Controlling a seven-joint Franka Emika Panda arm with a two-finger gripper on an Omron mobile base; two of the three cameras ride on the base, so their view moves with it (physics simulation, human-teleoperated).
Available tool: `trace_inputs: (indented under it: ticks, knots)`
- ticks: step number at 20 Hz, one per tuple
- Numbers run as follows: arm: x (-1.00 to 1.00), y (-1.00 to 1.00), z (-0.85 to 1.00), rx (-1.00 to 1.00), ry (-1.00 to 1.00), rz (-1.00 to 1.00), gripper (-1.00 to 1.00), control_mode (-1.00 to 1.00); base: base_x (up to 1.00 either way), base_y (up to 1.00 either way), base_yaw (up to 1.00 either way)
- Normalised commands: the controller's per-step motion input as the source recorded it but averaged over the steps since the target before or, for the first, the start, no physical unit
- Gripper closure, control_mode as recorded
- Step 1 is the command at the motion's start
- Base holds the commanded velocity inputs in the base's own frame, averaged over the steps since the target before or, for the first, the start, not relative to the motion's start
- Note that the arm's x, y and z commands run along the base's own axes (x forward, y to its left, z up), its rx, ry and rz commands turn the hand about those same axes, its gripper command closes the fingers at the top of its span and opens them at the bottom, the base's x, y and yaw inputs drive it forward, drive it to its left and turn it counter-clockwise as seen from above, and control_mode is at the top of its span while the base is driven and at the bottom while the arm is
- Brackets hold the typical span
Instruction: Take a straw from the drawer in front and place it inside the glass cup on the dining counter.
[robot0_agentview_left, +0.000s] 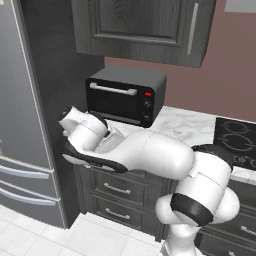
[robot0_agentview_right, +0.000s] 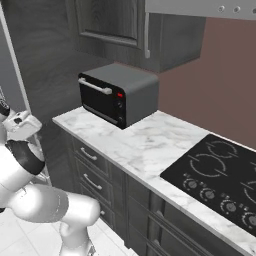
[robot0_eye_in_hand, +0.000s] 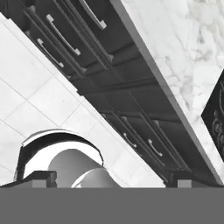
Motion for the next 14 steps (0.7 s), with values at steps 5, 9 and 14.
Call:
trace_inputs:
  ticks: [5, 9, 14]
  knots:
    - [0.07, 0.01, -0.40, -0.25, -0.04, 0.00, -1.00, -1.00, 0.00, 0.00, 0.00]
    - [0.14, 0.00, -0.38, -0.25, -0.09, 0.00, -1.00, -1.00, 0.00, 0.00, 0.00]
    - [0.19, 0.00, -0.37, -0.23, -0.10, 0.00, -1.00, -1.00, 0.00, 0.00, 0.00]
